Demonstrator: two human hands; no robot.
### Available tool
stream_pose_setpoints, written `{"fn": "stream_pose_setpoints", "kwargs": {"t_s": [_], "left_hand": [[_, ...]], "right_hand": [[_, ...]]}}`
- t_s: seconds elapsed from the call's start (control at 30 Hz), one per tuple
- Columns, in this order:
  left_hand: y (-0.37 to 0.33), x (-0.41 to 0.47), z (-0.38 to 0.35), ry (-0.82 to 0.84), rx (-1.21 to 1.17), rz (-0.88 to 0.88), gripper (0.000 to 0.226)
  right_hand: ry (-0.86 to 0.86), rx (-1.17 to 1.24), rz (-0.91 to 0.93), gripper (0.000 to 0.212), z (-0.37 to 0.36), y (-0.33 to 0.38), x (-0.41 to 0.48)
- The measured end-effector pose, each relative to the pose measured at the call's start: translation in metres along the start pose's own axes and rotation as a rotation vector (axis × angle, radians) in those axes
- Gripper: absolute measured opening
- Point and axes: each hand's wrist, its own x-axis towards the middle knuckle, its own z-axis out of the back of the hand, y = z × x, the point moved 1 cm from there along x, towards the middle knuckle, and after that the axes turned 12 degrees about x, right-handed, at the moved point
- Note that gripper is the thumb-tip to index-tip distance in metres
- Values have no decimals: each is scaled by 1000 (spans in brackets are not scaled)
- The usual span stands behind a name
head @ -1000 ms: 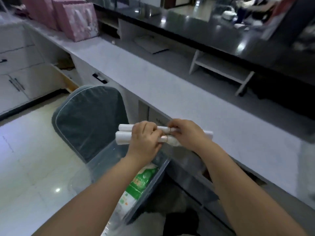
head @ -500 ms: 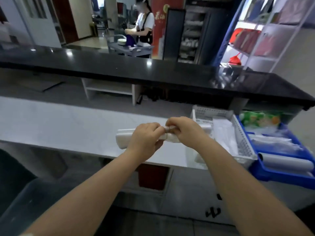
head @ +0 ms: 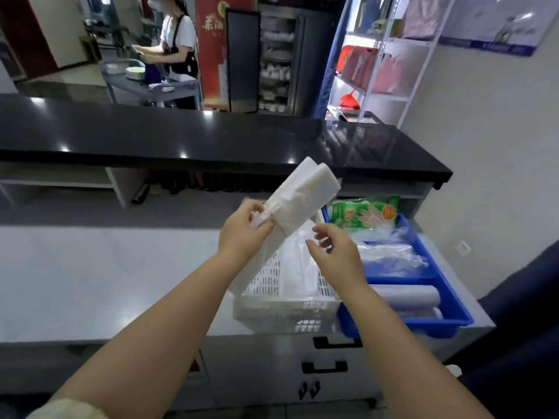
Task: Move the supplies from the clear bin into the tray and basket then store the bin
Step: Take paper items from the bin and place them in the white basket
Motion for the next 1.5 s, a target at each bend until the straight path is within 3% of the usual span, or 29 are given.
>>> {"fn": "stream_pose_setpoints", "kwargs": {"t_s": [0.17,0.27,0.37,0.47,0.6,0.73,0.83,1.03,1.17,1.27,1.5], "left_hand": [[5,25,-31,94,-355,243,34],[22,49,-47,209,-553,464,37],[42,69,-56,389,-637,539,32],[62,86,-59,458,-393,518,28],[85,104,-55,419,89,346,34],[107,111,-40,332,194,227,21],[122,109,-31,284,165,197,25],[130,84,-18,240,139,185,25],[117,55,4,167,329,94,27],[106,16,30,55,564,-5,30],[122,-109,82,17,794,149,35]], "right_hand": [[248,581,-530,42,-34,-38,42],[229,756,-635,45,-54,-52,62],[142,789,-711,50,-71,-66,78],[141,764,-827,48,-86,-77,88],[156,695,-928,47,-106,-98,96],[195,578,-948,52,-126,-112,91],[222,397,-861,57,-136,-119,88],[324,-121,-503,55,-137,-92,88],[454,-30,-286,42,-135,-45,81],[552,-98,-113,39,-133,-9,58],[724,-276,293,36,-157,39,-31]]}}
